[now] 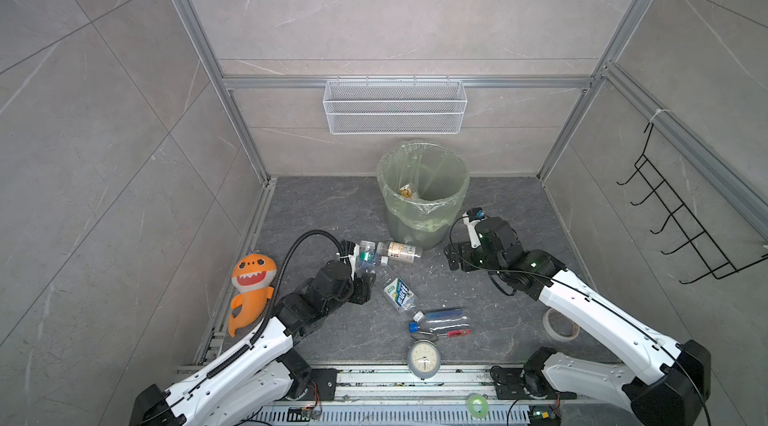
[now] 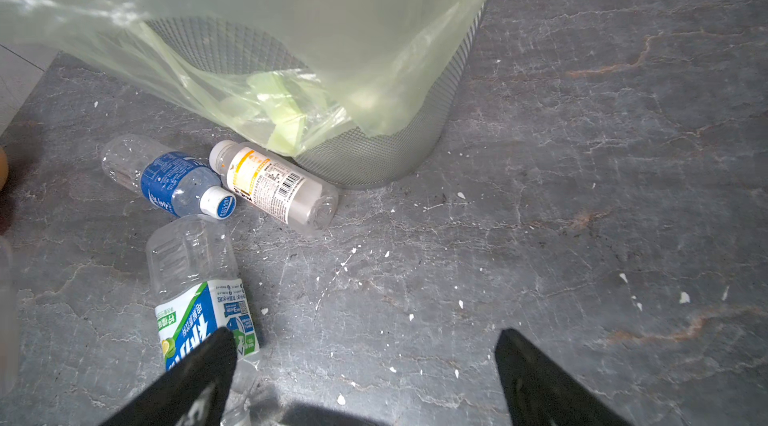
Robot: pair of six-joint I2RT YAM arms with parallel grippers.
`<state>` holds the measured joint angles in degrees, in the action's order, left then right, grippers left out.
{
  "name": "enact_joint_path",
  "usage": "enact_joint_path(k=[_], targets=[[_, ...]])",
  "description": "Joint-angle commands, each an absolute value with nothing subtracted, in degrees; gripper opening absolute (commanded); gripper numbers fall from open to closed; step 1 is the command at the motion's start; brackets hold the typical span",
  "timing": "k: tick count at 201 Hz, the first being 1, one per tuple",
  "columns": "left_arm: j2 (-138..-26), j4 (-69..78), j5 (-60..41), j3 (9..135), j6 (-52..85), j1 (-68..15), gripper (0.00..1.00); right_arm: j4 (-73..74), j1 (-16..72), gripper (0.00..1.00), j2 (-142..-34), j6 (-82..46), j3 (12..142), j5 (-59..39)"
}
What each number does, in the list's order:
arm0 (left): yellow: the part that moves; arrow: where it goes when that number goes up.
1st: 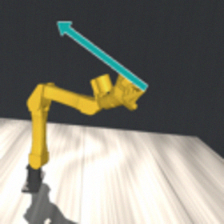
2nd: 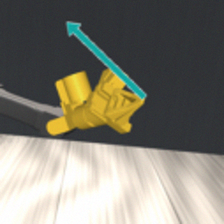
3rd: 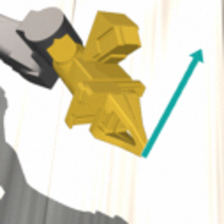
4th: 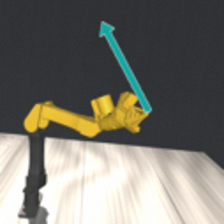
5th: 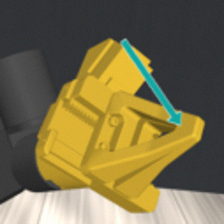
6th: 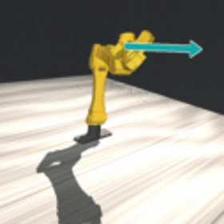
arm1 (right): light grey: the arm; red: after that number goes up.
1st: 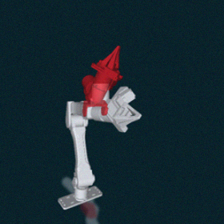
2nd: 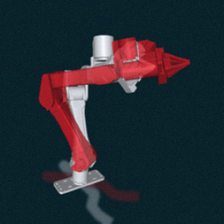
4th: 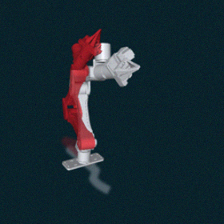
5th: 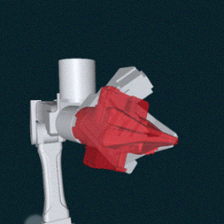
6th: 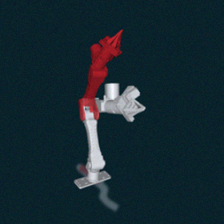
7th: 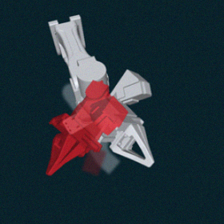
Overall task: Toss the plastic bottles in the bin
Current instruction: 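Carry the green-capped bottle over the bin and open the left gripper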
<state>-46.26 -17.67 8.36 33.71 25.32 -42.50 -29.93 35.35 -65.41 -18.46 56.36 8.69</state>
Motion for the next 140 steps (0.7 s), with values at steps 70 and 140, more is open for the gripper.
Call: enact_joint_path(k=[70, 140], targets=[[-49.35, -12.36, 6.28, 48.91, 14.73, -42.65, 0.63, -28.38, 35.67, 1.00, -61.20, -18.23, 55.28, 8.02], [-79.82, -7.18, -6.57, 87.10, 4.89, -37.50, 0.64, -29.04, 35.60, 0.99, -59.61, -18.56, 56.26, 6.24]])
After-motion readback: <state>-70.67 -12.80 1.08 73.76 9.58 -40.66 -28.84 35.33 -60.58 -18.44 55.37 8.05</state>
